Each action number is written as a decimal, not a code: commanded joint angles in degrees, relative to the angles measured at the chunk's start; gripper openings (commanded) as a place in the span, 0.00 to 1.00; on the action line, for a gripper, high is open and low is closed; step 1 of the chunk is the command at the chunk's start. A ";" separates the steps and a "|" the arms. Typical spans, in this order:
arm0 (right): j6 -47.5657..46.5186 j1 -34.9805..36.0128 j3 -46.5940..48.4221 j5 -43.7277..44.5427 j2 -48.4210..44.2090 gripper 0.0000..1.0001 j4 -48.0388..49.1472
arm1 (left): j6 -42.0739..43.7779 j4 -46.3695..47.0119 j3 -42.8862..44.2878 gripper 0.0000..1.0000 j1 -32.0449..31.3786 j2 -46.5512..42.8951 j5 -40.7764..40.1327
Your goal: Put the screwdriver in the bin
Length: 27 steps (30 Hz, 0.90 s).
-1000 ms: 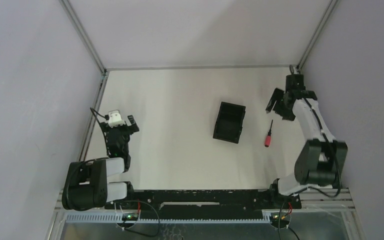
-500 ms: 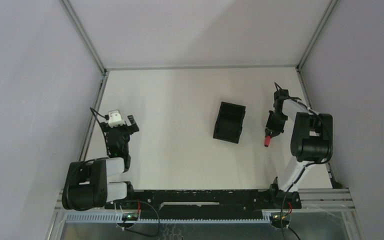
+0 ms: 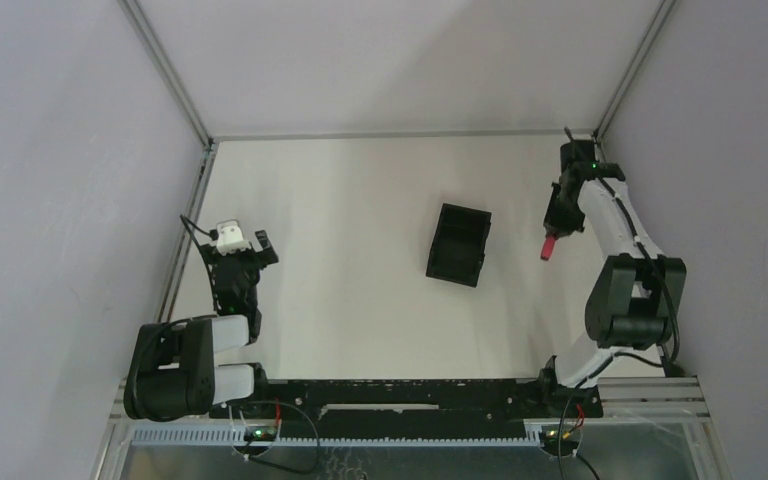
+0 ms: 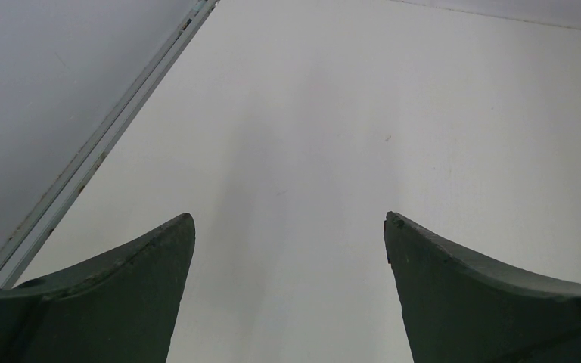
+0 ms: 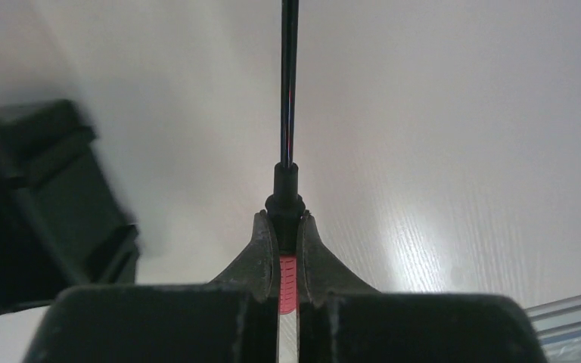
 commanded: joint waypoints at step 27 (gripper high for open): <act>-6.57 32.24 14.37 -0.22 10.03 0.00 -1.02 | 0.98 2.17 2.24 1.00 -0.31 -0.92 -0.71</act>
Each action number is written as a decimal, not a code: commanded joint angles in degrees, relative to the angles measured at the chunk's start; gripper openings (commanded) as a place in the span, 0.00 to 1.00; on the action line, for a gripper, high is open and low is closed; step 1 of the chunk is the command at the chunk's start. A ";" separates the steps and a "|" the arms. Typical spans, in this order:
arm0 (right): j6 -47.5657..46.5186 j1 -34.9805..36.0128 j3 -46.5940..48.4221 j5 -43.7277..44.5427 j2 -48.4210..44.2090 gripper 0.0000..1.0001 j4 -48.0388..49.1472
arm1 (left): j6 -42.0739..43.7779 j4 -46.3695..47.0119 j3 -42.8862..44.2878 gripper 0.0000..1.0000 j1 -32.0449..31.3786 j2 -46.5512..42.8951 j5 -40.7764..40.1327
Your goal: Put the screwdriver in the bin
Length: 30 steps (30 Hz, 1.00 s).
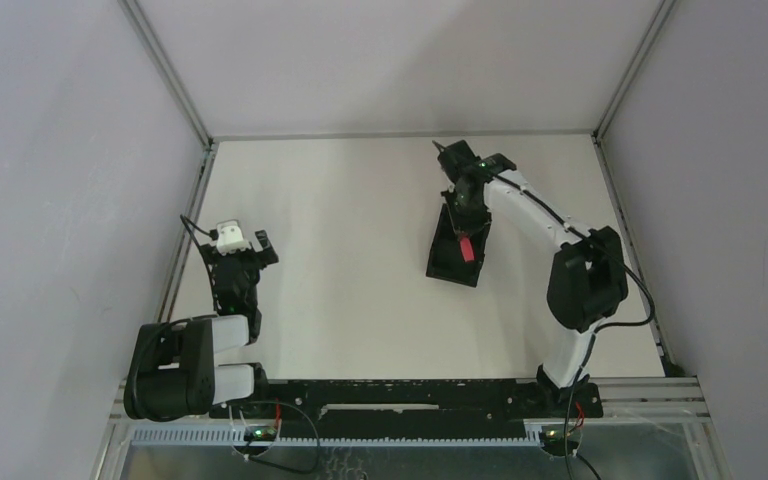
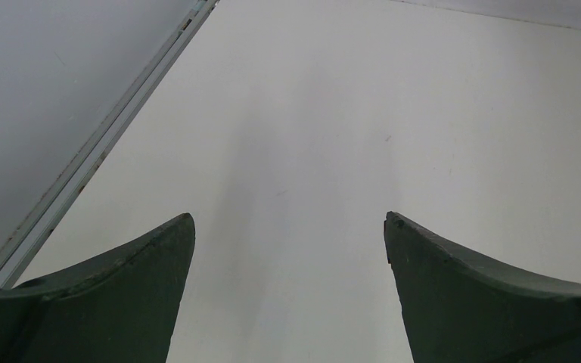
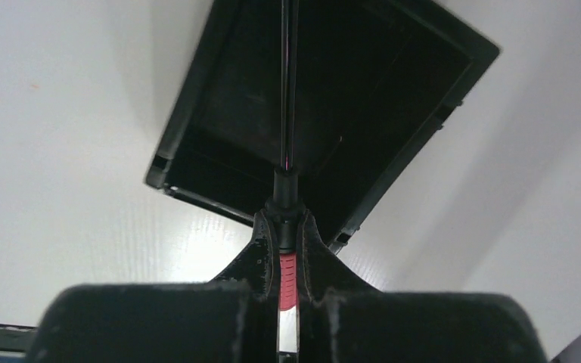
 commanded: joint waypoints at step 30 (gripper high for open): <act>-3.49 0.44 -4.21 1.48 -4.29 0.91 9.70 | 0.96 2.17 2.24 1.00 -0.26 -0.96 -0.59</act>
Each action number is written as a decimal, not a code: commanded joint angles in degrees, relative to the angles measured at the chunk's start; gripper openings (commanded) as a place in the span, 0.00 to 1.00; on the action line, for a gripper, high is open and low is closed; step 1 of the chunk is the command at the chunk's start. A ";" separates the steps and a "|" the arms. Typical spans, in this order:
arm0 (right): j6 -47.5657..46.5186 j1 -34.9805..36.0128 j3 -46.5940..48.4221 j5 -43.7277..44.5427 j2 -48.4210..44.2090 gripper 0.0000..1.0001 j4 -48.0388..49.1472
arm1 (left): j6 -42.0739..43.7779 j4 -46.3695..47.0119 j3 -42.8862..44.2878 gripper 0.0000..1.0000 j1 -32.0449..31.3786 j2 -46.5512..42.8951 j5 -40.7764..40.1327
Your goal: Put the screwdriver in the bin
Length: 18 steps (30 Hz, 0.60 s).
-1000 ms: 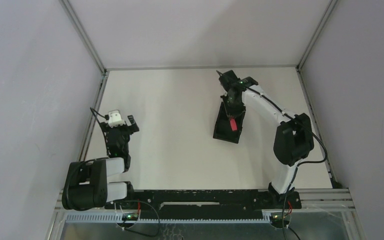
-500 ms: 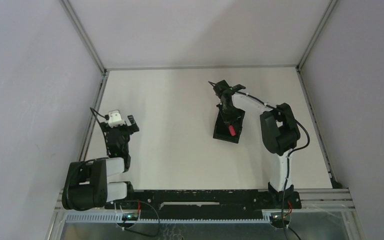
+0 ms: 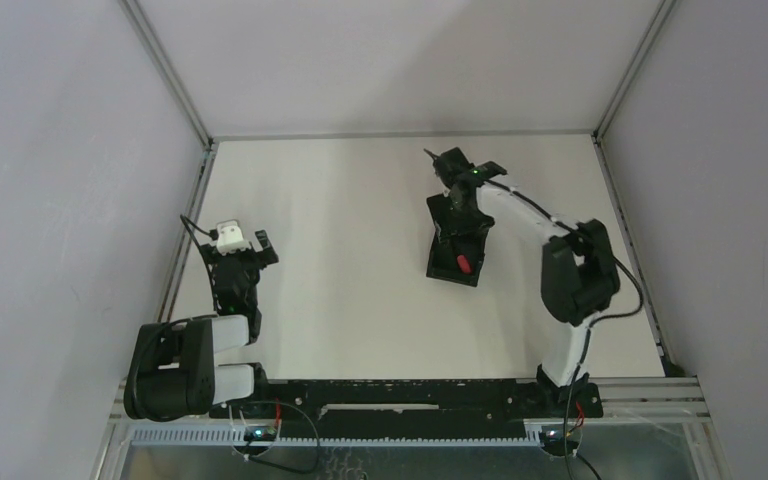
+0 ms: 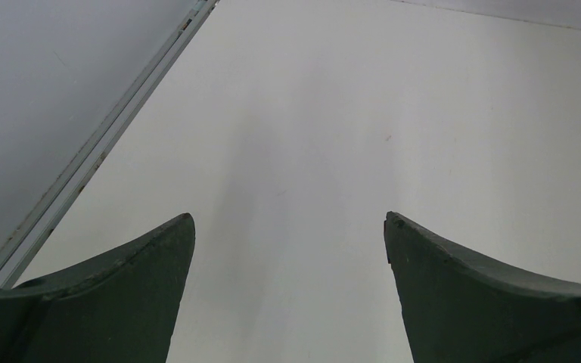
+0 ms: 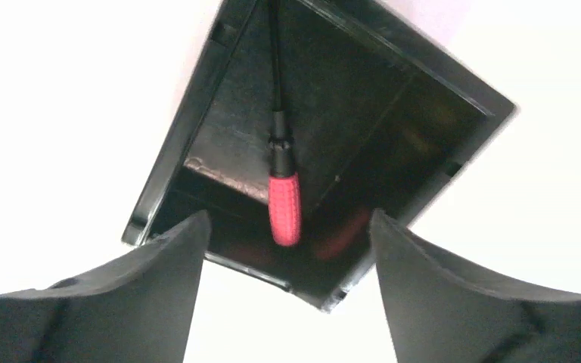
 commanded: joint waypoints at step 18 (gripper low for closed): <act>6.89 -17.90 -37.48 -14.10 -55.05 1.00 30.03 | 0.99 2.17 2.23 1.00 -0.24 -0.93 -0.61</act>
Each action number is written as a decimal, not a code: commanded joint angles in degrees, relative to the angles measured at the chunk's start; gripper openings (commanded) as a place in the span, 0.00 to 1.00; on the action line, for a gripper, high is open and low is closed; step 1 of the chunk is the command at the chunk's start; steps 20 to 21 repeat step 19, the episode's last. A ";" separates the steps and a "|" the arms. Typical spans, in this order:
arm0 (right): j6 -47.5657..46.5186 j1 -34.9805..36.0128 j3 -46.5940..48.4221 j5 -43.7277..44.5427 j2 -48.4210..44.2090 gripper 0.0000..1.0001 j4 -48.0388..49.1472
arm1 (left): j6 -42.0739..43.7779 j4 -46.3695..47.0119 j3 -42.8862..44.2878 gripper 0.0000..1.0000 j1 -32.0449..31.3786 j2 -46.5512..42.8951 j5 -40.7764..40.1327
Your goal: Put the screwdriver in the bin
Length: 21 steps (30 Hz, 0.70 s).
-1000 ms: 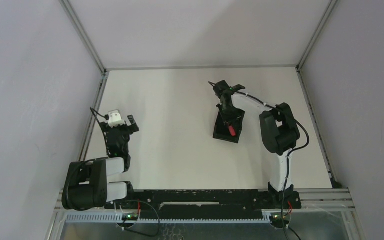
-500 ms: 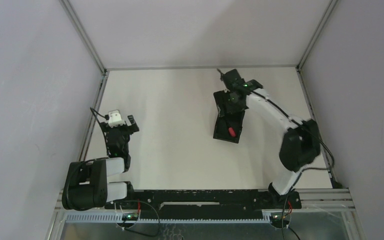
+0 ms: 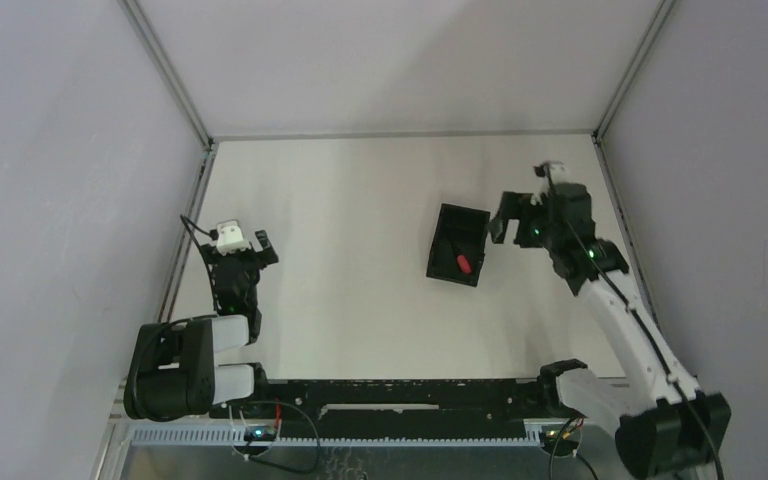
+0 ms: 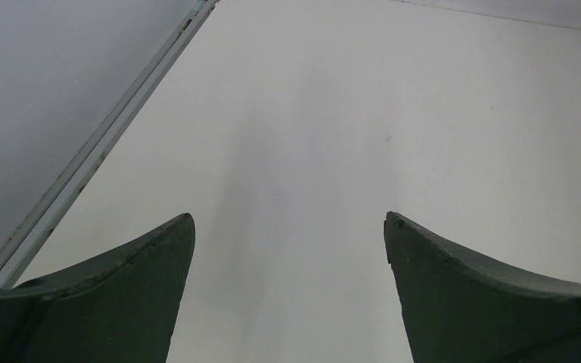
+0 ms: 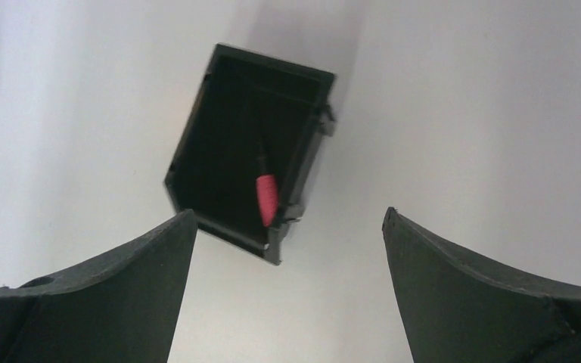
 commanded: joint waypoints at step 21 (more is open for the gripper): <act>10.33 -13.12 -32.68 6.86 -26.83 1.00 18.60 | 0.94 2.17 2.27 1.00 -0.24 -0.92 -0.59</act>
